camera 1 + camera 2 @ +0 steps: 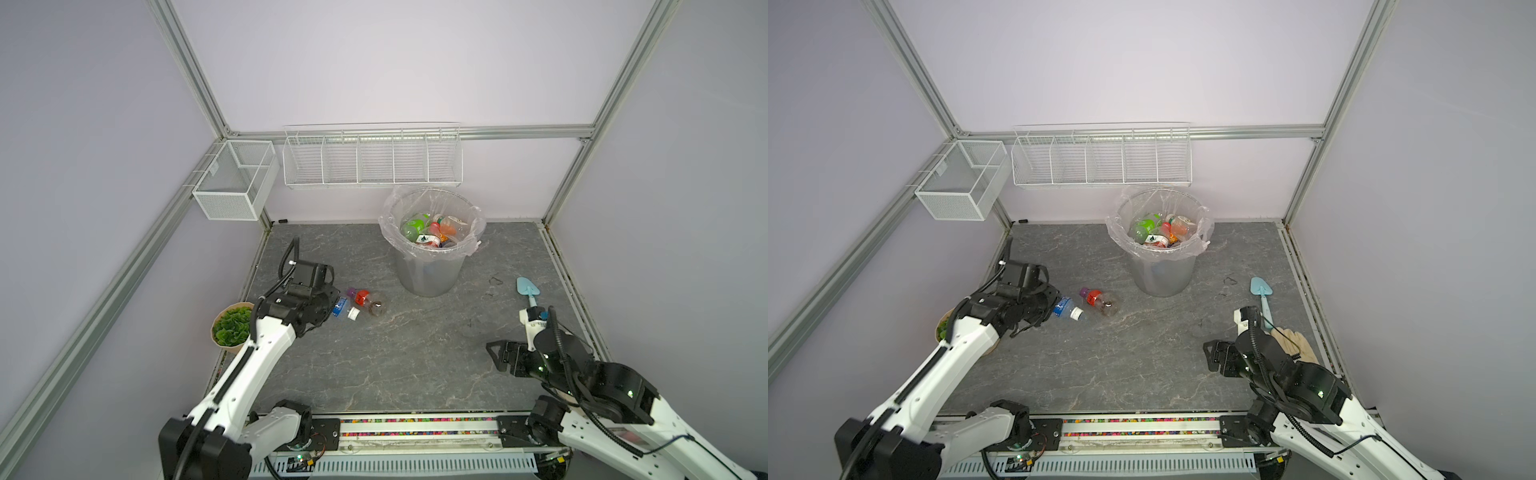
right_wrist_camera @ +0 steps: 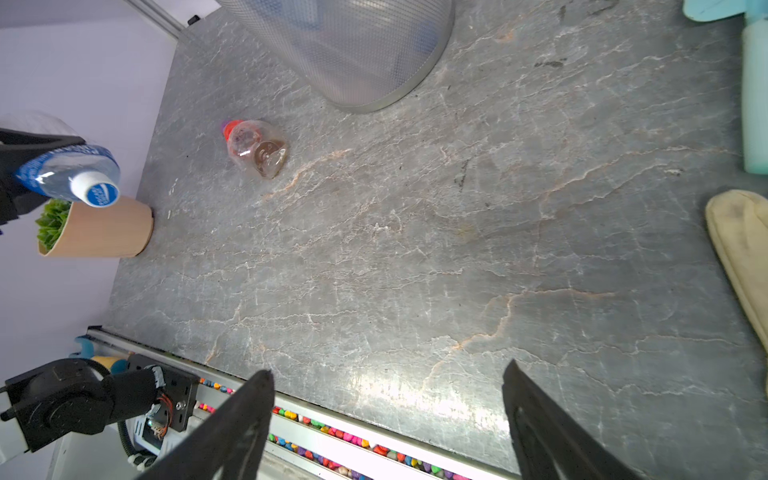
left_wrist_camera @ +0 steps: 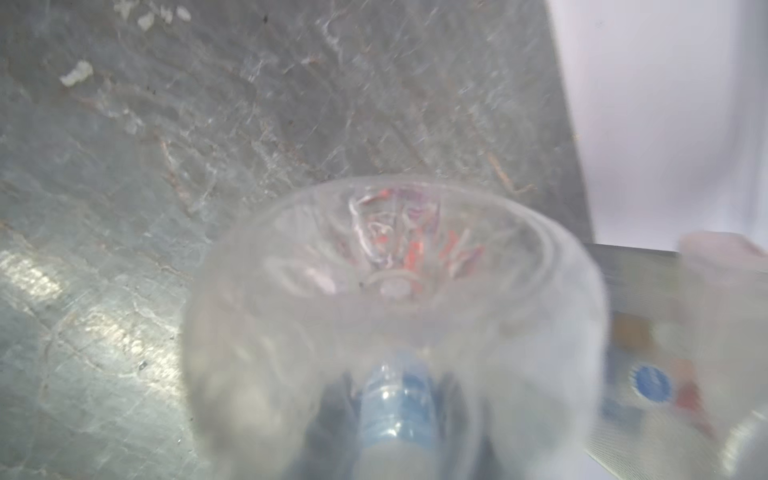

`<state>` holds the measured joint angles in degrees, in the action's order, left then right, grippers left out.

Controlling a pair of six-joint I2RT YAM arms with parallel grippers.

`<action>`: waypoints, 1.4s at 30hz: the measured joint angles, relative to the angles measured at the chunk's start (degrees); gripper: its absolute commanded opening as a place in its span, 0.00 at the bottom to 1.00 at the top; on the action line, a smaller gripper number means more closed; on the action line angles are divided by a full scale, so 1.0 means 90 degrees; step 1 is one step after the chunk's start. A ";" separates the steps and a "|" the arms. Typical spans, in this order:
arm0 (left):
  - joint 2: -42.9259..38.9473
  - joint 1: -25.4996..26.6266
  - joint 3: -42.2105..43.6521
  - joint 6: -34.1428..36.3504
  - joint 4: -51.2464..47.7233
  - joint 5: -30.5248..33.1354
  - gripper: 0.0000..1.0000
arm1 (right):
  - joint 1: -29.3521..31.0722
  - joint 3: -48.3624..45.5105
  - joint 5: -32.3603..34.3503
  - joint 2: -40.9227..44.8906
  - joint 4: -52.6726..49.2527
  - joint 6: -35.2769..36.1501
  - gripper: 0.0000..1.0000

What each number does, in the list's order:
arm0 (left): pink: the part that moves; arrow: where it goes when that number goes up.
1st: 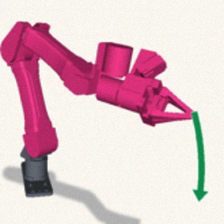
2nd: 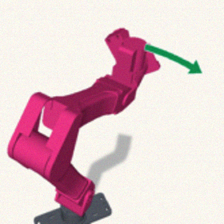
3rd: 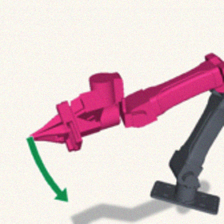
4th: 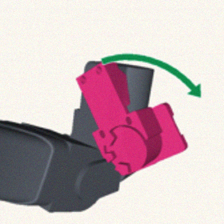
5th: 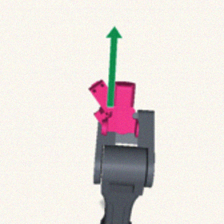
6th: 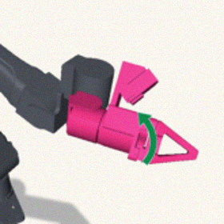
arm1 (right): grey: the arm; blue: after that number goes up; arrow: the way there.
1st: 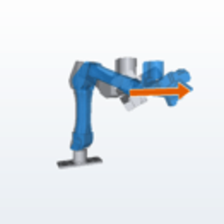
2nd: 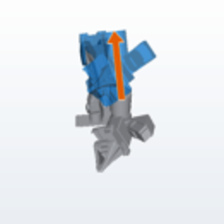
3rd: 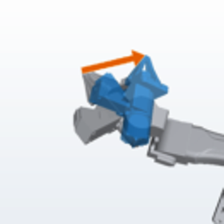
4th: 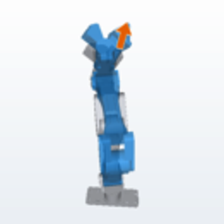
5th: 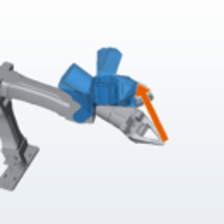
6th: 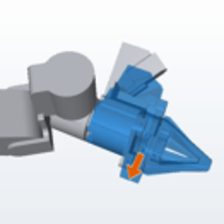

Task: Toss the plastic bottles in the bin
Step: 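Lift the blue-labeled bottle and carry it up toward the bin with the left gripper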

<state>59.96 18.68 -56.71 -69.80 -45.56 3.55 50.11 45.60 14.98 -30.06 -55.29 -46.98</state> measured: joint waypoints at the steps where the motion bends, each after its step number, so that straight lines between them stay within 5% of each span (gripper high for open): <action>1: -0.0291 0.0000 0.0000 0.0039 -0.0005 0.0083 0.00 | 0.0015 0.0066 -0.0075 -0.0158 0.0063 0.0085 0.89; 21: -0.3101 -0.0005 -0.1486 0.1977 -0.0340 0.1107 0.00 | 0.1581 0.0342 -0.0124 -0.2676 0.1523 0.0391 0.88; 31: -0.3694 -0.0005 -0.1207 0.2914 0.1542 -0.0347 0.00 | 0.2013 0.0352 -0.0148 -0.3485 0.1945 0.0391 0.88; 42: -0.2574 -0.0005 -0.1979 0.3208 0.2829 -0.2254 0.00 | 0.2081 0.0352 0.0044 -0.3208 0.1940 0.0367 0.88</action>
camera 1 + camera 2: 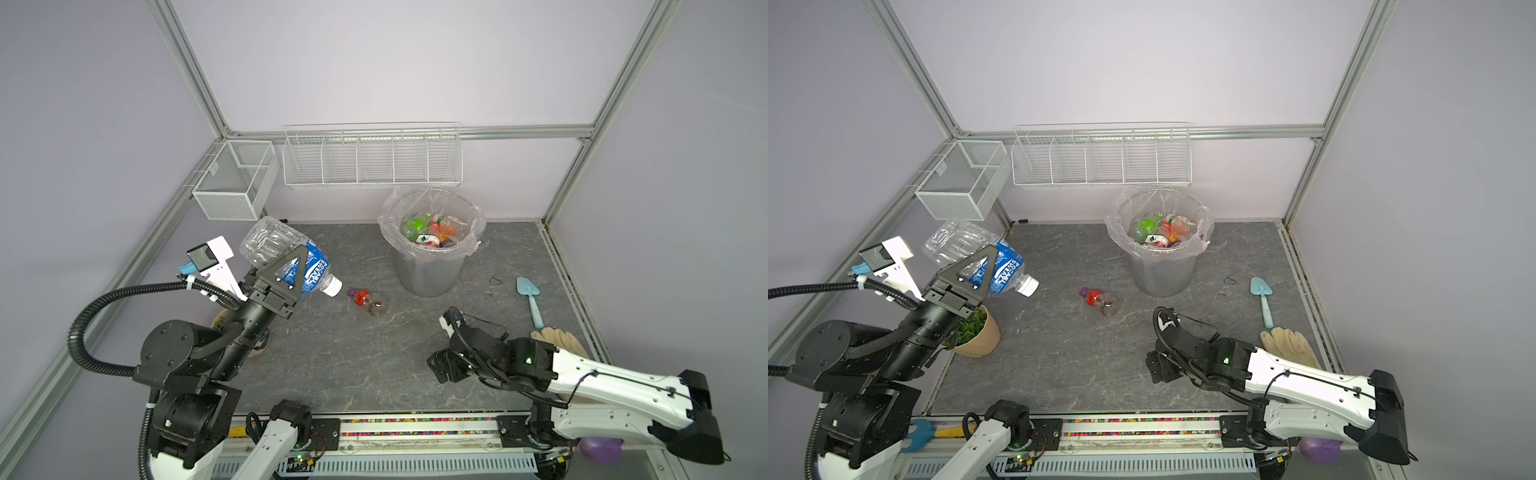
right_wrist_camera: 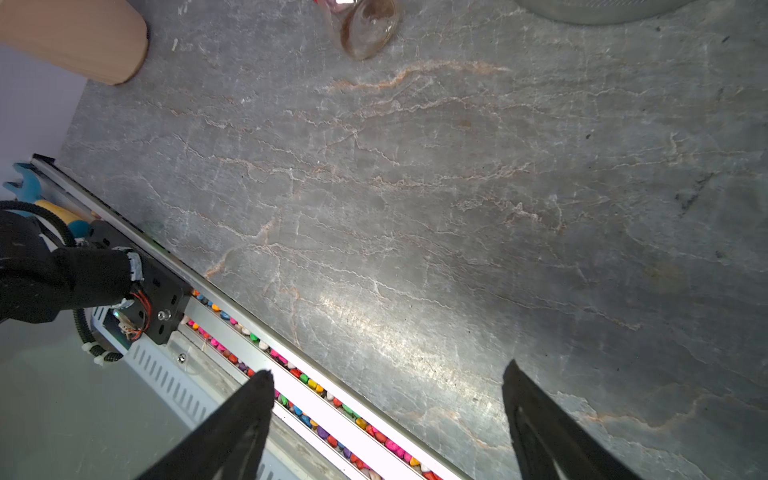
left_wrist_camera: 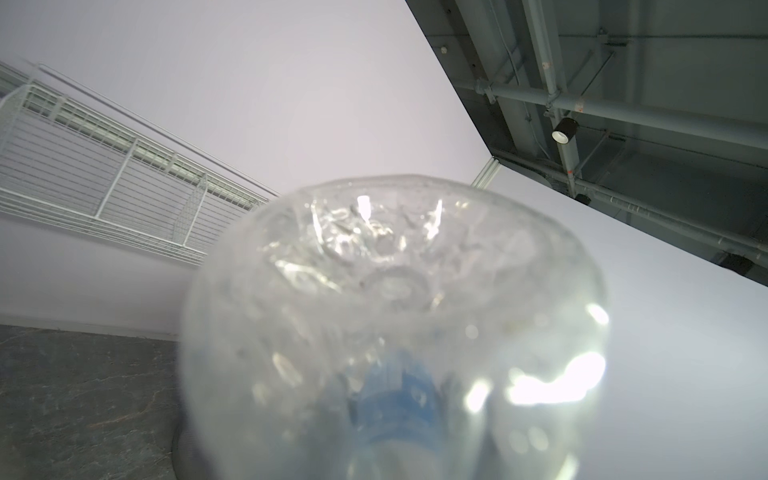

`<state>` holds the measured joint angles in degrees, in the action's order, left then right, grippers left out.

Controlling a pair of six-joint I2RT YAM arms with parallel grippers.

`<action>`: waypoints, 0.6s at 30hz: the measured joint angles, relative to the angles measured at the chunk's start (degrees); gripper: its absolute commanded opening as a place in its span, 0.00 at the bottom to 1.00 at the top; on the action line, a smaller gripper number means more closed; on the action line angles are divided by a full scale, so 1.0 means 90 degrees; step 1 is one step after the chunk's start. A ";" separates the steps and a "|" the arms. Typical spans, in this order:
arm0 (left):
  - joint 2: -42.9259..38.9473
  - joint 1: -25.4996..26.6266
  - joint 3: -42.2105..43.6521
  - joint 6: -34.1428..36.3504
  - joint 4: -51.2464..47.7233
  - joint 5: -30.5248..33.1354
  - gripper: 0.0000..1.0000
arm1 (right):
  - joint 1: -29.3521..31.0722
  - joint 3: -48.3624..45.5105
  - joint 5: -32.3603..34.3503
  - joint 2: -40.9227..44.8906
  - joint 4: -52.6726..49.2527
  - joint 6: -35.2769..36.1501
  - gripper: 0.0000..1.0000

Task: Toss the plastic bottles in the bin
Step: 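Lift the blue-labeled bottle and carry it up toward the bin with the left gripper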

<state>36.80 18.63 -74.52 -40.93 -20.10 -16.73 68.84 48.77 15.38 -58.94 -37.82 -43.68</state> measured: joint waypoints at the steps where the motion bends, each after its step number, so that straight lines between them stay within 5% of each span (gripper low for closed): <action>1: 0.0112 0.0000 -0.0114 0.0036 0.0029 -0.0073 0.00 | 0.0000 -0.0012 0.0044 0.0100 -0.0005 -0.0010 0.88; 15: 0.2101 0.0036 -0.2008 0.0464 0.0588 -0.0410 0.00 | 0.0000 -0.0459 0.0629 0.1370 -0.0607 -0.0340 0.88; 18: 0.2667 0.0464 -0.2290 0.0704 0.0607 -0.0177 0.00 | 0.0000 -0.0505 0.0721 0.1634 -0.0748 -0.0408 0.88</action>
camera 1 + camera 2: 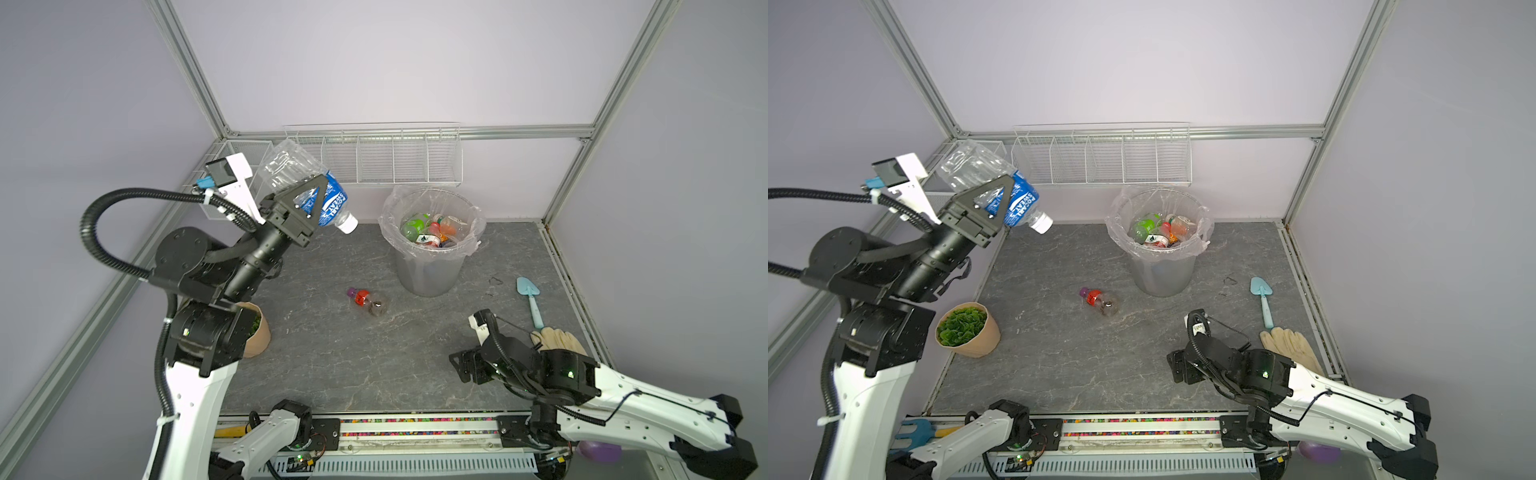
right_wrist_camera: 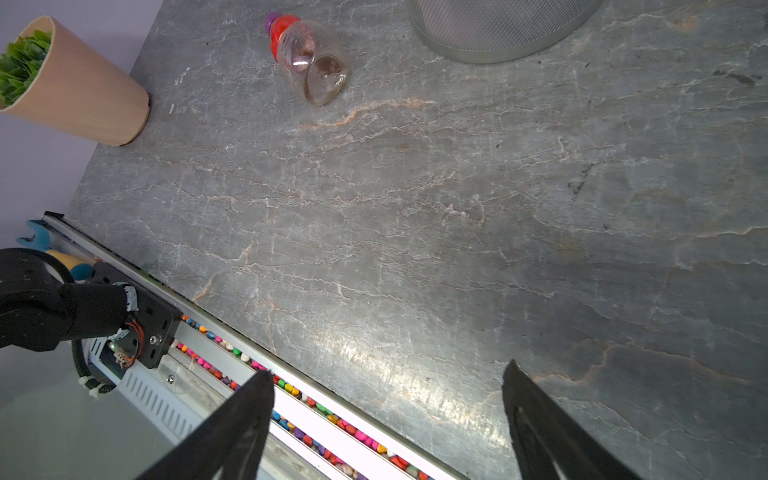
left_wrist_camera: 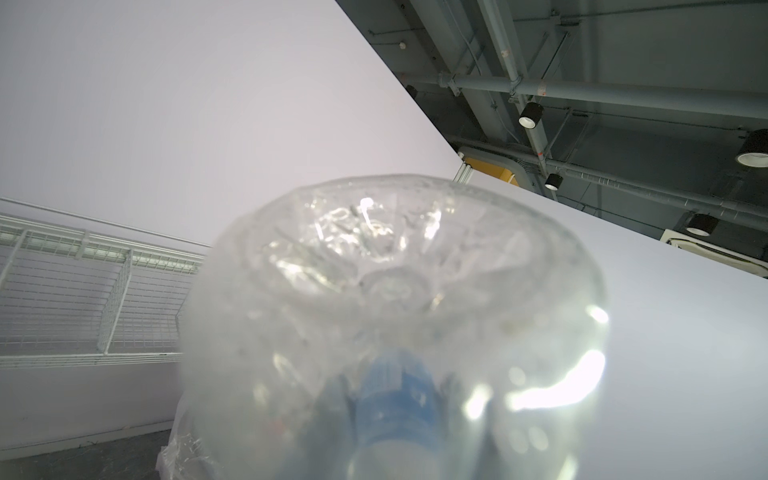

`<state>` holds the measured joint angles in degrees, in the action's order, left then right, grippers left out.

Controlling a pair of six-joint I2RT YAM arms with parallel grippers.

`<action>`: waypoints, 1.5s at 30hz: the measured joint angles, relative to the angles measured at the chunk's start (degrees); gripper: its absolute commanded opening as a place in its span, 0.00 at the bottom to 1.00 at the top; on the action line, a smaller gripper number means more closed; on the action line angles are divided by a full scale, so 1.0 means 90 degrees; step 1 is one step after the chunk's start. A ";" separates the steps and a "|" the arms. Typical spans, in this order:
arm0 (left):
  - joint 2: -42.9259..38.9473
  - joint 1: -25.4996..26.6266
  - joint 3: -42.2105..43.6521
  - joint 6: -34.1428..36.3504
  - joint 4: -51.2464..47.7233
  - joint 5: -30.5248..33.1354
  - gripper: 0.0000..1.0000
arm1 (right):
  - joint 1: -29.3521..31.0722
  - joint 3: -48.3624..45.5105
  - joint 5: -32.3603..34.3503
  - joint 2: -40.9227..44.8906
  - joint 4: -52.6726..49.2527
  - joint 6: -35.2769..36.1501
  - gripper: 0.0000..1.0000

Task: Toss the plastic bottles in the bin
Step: 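Lift the blue-labeled bottle and carry it up toward the bin with the left gripper, then lower the blue-labeled bottle into the bin and open the left gripper, then withdraw the left gripper while the right gripper reaches to the purple-capped bottle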

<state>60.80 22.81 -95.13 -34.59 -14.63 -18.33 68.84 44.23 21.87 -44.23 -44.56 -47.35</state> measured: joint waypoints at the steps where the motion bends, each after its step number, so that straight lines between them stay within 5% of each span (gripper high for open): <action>1: 0.0279 0.0279 -0.0192 0.0204 -0.0034 0.0165 0.00 | 0.0000 0.0000 0.0024 0.0068 -0.0032 -0.0015 0.88; 8: 0.2907 0.1175 -0.1987 0.1234 -0.0321 0.1037 0.01 | 0.0000 0.0002 0.0119 0.0199 -0.0143 -0.0073 0.88; 10: 0.3740 0.1231 -0.2414 0.1484 -0.0641 0.1209 0.57 | 0.0000 0.0039 0.0119 0.0202 -0.0223 -0.0073 0.88; 12: 0.4631 0.1345 -0.2922 0.1843 -0.1195 0.1467 0.78 | 0.0000 0.0100 0.0121 0.0216 -0.0299 -0.0075 0.88; 13: 0.5095 0.1435 -0.3203 0.2006 -0.1581 0.1668 0.96 | 0.0000 0.0124 0.0119 0.0253 -0.0335 -0.0075 0.88; 14: 0.5474 0.1532 -0.3410 0.2183 -0.1931 0.1834 0.99 | 0.0002 0.0146 0.0121 0.0316 -0.0386 -0.0078 0.88; 18: 0.5831 0.1851 -0.3252 0.2552 -0.2708 0.2178 0.99 | 0.0007 0.0170 0.0204 0.0721 -0.0597 -0.0126 0.88; 30: 0.2892 0.1889 -0.2929 0.2637 -0.2025 0.2324 0.99 | 0.0007 0.0172 0.0369 0.0925 -0.0799 -0.0219 0.88; 38: 0.1076 0.1889 -0.0277 0.2531 -0.1683 0.2341 0.99 | 0.0007 0.0335 0.0070 -0.0049 -0.0522 0.0126 0.88; 45: -0.1095 0.1889 0.2069 0.2229 -0.1702 0.2421 0.99 | 0.0029 0.1547 -0.0151 -0.1496 -0.0323 0.1173 0.88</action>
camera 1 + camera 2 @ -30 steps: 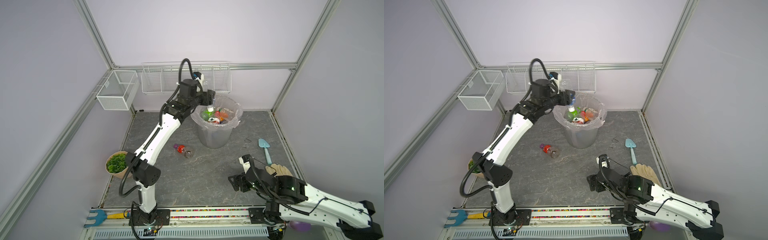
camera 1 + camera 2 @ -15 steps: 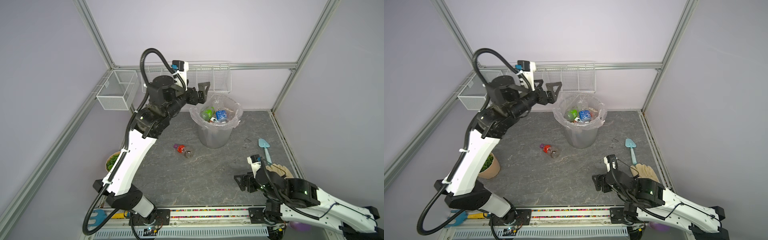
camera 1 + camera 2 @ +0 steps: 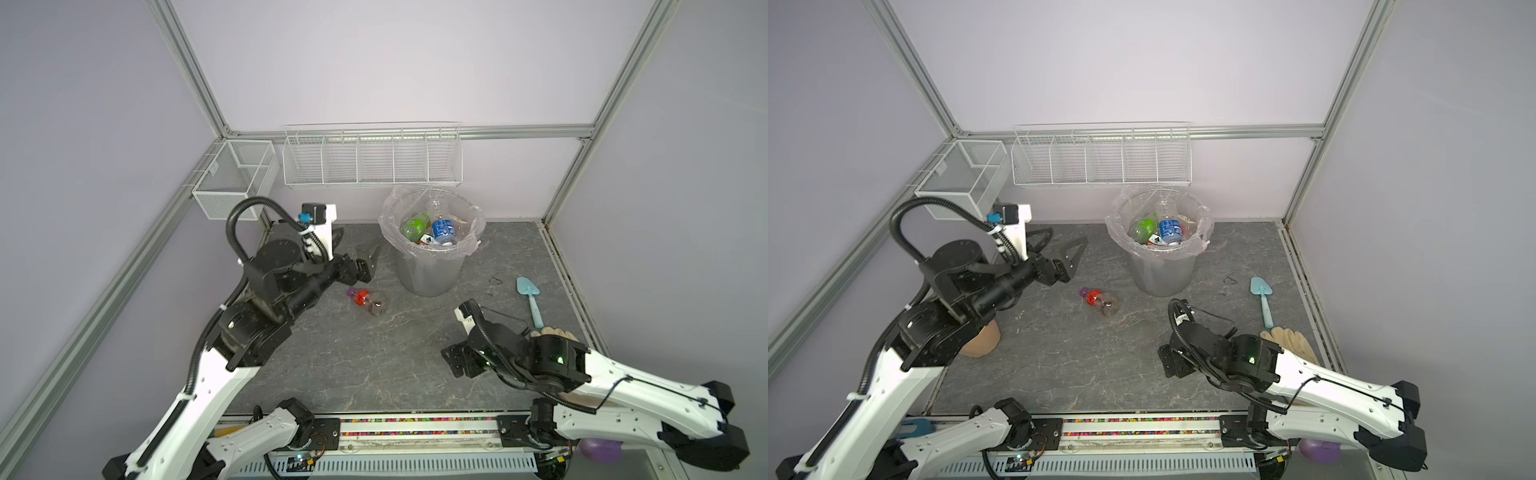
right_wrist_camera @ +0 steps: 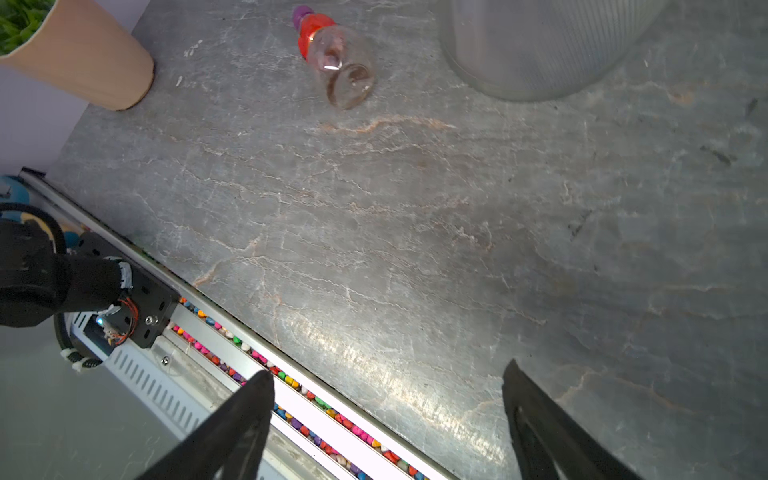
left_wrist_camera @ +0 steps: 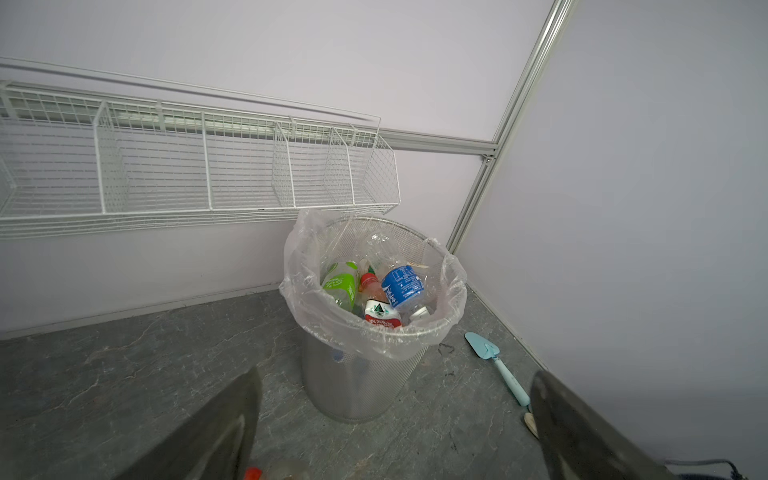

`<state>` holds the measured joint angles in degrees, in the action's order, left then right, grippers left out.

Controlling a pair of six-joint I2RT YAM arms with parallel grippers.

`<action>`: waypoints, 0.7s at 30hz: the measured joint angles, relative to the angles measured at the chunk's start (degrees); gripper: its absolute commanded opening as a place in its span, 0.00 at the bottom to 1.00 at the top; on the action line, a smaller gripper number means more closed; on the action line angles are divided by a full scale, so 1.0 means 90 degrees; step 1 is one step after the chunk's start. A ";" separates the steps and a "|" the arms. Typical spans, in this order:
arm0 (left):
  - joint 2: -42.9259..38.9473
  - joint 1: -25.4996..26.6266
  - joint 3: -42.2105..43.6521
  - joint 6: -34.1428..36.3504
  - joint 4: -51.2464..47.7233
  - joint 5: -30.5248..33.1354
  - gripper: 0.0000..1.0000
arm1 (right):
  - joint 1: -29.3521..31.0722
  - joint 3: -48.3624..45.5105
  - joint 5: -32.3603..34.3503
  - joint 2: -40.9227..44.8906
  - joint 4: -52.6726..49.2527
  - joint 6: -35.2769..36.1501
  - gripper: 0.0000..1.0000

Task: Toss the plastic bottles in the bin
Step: 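Withdraw the left gripper while the right gripper reaches to the purple-capped bottle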

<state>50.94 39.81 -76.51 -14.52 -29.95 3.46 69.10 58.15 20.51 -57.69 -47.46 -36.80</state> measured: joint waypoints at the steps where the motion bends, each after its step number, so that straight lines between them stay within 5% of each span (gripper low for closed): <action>1: -0.0325 0.0000 0.0279 -0.0049 -0.0024 0.0024 0.99 | 0.0002 0.0192 -0.0051 -0.0216 0.0034 0.0187 0.88; 12: -0.3247 0.0000 0.2021 -0.0721 -0.1078 0.0342 0.99 | -0.0107 0.2611 -0.1090 -0.3274 0.0248 0.2300 0.88; 21: -0.4036 0.0000 0.2416 -0.0886 -0.1994 0.0425 1.00 | -0.0763 0.4529 -0.2052 -0.5586 -0.0010 0.2960 0.88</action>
<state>14.61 39.81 -54.76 -22.50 -47.90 7.29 62.24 98.91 2.04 -107.96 -47.55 -10.15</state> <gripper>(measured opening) 0.997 0.883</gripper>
